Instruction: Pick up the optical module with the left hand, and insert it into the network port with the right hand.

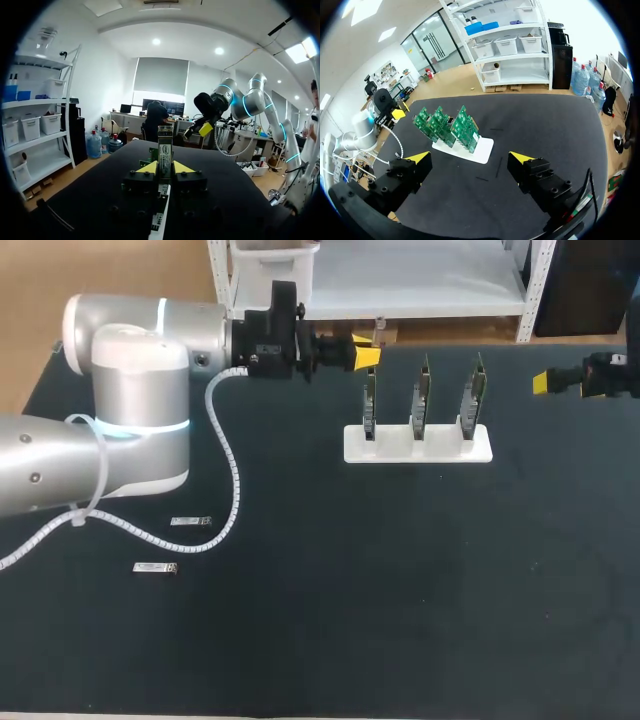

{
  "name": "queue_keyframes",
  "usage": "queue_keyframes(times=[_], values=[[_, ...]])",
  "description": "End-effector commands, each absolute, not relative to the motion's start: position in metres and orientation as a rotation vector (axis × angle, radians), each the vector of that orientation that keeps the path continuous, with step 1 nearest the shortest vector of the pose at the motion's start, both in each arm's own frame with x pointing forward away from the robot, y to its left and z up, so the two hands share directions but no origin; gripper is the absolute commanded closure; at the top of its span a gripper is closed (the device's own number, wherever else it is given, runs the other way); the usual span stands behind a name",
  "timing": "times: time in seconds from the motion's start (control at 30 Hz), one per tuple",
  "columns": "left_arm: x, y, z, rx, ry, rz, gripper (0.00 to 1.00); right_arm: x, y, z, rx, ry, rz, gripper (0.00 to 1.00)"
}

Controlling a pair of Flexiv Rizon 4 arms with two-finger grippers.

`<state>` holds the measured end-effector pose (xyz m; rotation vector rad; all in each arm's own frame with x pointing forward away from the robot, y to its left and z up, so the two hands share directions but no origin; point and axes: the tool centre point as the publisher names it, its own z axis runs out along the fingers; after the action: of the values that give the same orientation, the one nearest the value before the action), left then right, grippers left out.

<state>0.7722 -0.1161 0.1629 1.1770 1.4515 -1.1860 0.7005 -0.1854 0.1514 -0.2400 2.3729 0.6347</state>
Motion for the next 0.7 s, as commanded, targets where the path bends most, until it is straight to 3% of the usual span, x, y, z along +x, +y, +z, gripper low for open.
queue_keyframes(times=[0.03, 0.47, 0.7], values=[[0.77, -0.116, 0.163, 1.172, 1.452, -1.181, 1.0, 0.707, -0.187, 0.161, -0.35, 2.316, 0.683, 0.0], [0.77, -0.116, 0.163, 1.172, 1.452, -1.181, 1.0, 0.732, -0.158, 0.201, -1.008, 2.12, 0.806, 0.0], [0.77, -0.116, 0.163, 1.172, 1.452, -1.181, 1.0, 0.749, -0.132, 0.208, -1.146, 2.074, 0.9, 0.0]])
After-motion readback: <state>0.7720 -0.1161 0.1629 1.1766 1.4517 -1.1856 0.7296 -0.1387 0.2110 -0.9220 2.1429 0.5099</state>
